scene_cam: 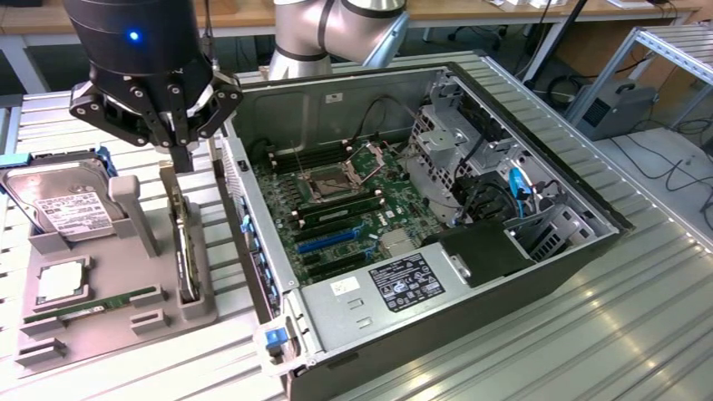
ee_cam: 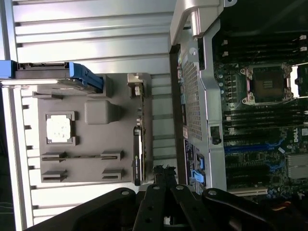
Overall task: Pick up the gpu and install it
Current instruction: 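Reach for the gpu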
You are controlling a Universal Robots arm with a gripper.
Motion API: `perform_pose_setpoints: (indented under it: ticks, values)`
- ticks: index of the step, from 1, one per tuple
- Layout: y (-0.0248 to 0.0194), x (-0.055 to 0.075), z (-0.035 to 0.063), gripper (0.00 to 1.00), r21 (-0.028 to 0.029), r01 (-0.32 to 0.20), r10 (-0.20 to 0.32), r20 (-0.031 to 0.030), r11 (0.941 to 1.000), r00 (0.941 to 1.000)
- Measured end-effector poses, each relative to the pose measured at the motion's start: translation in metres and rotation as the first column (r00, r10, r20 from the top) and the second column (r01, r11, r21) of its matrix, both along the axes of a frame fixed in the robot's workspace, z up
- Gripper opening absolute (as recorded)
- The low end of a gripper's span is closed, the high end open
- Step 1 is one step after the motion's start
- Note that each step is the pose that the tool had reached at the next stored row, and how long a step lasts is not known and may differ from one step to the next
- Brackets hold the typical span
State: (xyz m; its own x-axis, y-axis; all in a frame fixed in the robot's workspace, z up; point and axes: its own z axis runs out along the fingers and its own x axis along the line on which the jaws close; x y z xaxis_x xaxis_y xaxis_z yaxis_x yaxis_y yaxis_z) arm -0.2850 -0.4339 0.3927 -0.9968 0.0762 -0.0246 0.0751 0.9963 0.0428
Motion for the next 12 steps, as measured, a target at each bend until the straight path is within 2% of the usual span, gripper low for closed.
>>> perform_pose_setpoints:
  ticks: [12]
  values:
    - [-0.0051,0.0,-0.0002,0.11,-0.0003,0.0,0.0,0.0,1.0,1.0]
